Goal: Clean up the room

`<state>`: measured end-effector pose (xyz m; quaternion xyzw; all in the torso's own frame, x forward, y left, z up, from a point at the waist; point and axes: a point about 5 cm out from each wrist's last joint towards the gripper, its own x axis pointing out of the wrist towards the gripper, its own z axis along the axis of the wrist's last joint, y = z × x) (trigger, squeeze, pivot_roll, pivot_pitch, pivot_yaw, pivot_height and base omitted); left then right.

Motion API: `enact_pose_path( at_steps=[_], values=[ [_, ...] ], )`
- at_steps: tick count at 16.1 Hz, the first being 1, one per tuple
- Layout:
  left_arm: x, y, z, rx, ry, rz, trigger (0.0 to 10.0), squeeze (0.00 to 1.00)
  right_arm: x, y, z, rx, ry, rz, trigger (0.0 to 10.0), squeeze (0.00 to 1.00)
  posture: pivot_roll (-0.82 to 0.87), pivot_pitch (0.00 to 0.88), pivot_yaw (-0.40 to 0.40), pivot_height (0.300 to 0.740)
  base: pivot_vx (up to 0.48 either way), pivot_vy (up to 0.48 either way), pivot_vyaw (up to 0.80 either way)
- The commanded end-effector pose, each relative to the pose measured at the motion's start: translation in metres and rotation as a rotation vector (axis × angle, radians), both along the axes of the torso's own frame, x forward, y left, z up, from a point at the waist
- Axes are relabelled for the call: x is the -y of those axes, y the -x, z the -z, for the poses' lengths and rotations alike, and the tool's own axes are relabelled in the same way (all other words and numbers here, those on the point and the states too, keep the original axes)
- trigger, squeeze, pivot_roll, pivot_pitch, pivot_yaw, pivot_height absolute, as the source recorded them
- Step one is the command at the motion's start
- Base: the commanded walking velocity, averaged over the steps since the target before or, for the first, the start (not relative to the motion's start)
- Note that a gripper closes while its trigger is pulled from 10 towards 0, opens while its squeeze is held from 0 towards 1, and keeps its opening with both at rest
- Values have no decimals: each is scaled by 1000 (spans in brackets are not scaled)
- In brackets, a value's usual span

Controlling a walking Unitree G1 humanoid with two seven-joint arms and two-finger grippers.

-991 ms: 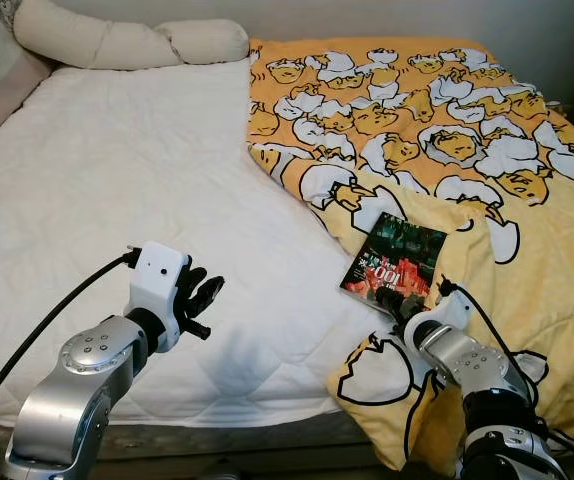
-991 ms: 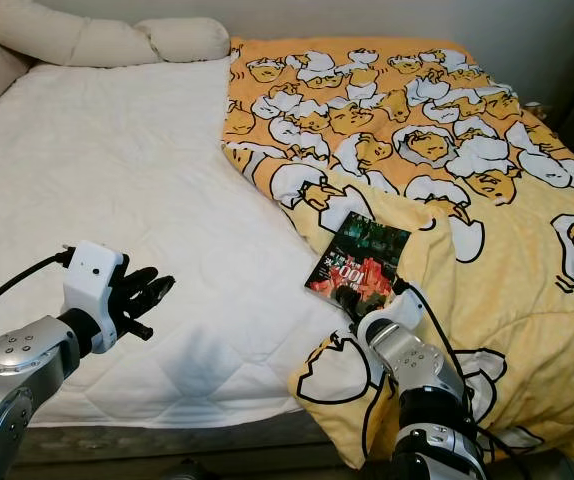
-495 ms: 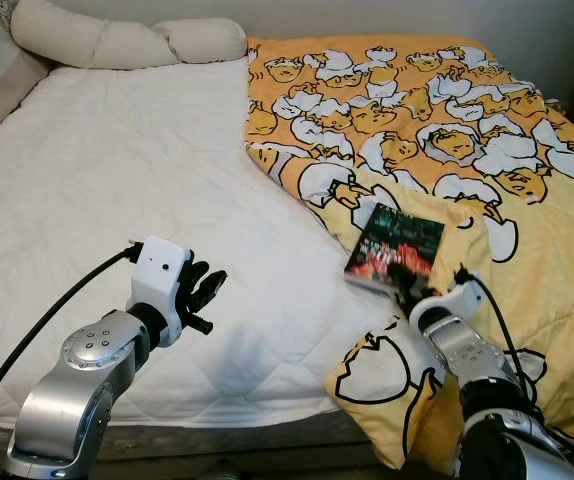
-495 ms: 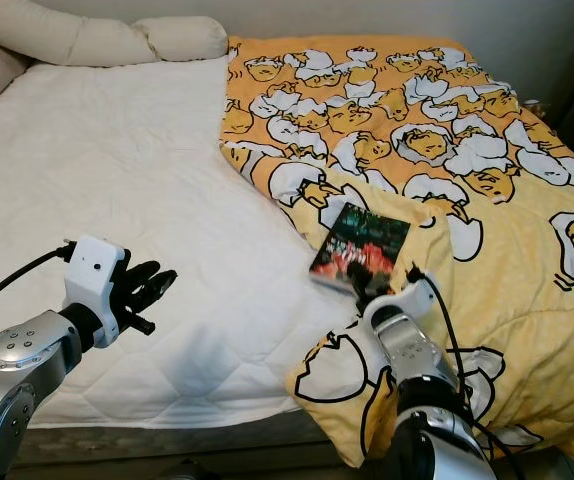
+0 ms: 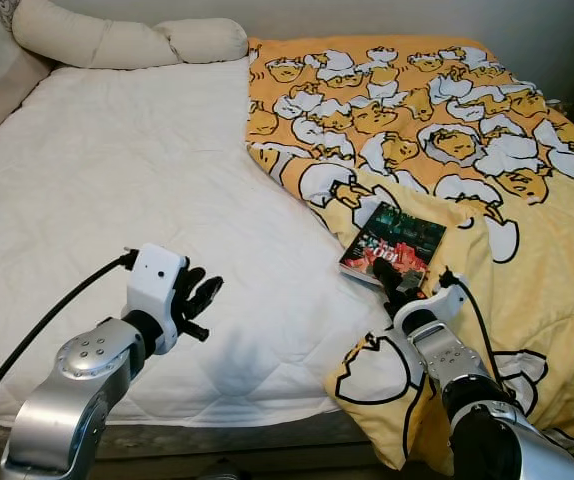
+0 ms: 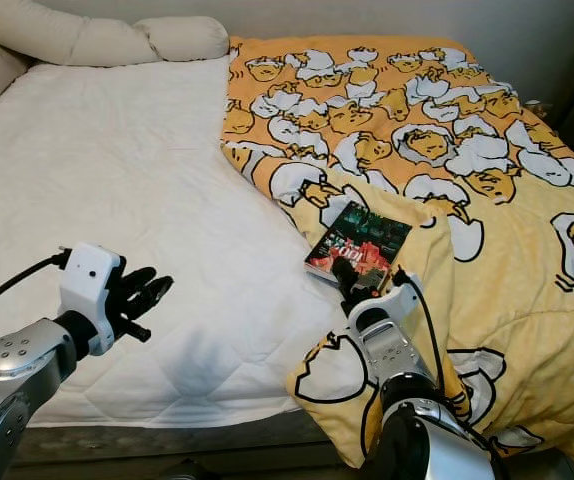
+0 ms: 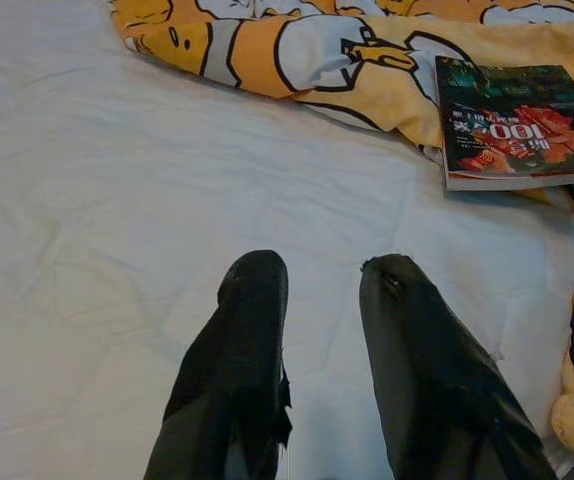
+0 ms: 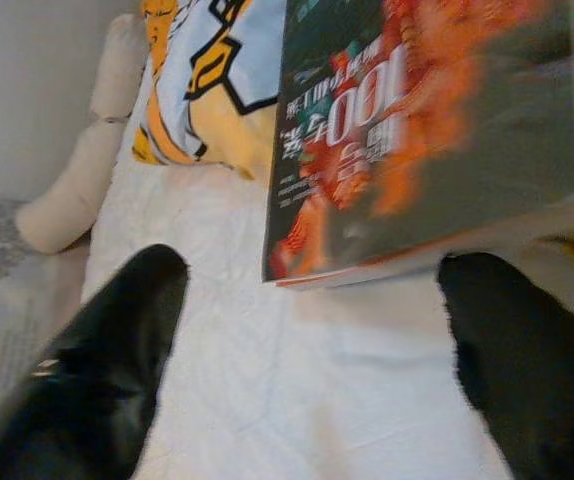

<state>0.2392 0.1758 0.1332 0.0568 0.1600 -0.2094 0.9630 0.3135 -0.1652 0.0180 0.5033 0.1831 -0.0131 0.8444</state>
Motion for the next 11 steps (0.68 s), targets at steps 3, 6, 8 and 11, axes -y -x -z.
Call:
enact_pose_path(
  at_steps=[3,6,8,11],
  values=[
    [-4,5,-7,27,-10,-3,10000,0,-1,-10,-11,59,-55,42,0,0,255,0,35,740,0,0,0],
    [-6,10,-13,38,-17,-2,10000,0,4,-13,-14,91,-134,129,0,0,280,0,40,740,0,0,0],
    [-9,13,-15,42,-21,-7,10000,0,5,-12,-13,87,-174,170,0,0,291,0,45,740,0,0,0],
    [-9,17,-15,28,-38,19,10000,0,-12,-4,-2,39,-111,74,10000,0,286,0,47,740,0,0,0]
  ],
)
